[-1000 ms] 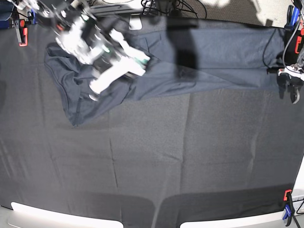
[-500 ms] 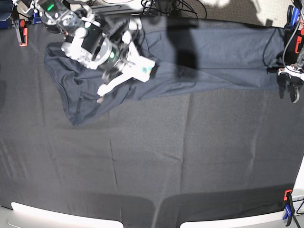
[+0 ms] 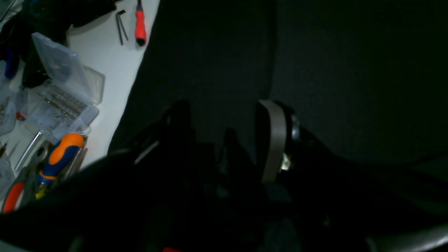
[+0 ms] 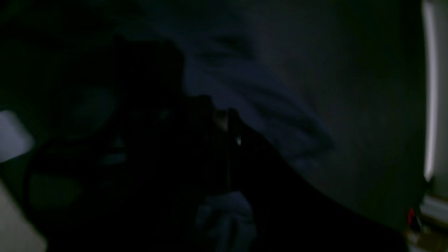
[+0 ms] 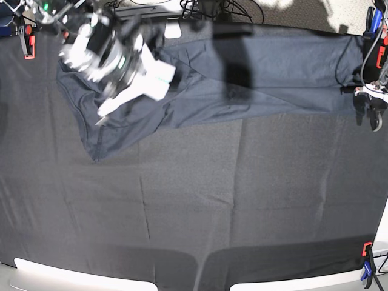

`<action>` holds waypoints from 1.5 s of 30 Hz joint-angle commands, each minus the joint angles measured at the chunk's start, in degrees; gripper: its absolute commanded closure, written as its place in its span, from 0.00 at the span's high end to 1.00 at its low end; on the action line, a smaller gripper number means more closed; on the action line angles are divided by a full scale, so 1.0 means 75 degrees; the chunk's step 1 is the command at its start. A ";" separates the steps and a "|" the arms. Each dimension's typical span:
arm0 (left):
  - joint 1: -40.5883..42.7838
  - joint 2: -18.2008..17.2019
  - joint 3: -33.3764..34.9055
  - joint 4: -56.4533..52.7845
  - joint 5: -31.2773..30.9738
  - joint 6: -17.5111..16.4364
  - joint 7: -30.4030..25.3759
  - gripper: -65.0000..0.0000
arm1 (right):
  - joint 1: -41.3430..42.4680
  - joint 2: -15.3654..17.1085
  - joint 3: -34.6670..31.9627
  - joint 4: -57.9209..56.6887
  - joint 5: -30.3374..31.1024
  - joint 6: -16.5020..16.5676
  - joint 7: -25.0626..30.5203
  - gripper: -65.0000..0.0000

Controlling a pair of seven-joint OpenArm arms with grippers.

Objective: Layout the t-shirt on the table in an organized manner, then fold the t-shirt properly
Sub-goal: 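Press the right gripper onto the shirt end and flatten it, then grasp the shirt end with the right gripper, left gripper grasps opposite end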

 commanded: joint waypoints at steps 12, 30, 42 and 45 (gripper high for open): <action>-0.0213 -0.0128 -0.0076 -0.2235 -0.0242 0.0114 -0.0181 0.43 | 0.0064 0.0102 0.2512 0.0152 0.1652 -0.0140 0.0152 0.00; -0.0801 -0.0134 -0.0076 -0.3474 -0.2430 -0.2075 0.2110 0.43 | 0.0064 0.0102 0.2553 0.0152 0.1766 -0.0137 0.0262 0.00; -0.0804 -0.0405 -0.0198 -0.3471 -0.2576 -0.2180 0.1480 0.00 | 0.0064 0.0064 0.2553 0.0149 0.1766 -0.0140 0.0265 0.00; -0.0804 -0.0405 -0.0562 -0.3453 -0.2576 -0.2177 0.1291 0.00 | 0.0070 -0.0058 0.2553 0.0134 0.1714 -0.0140 0.0417 0.04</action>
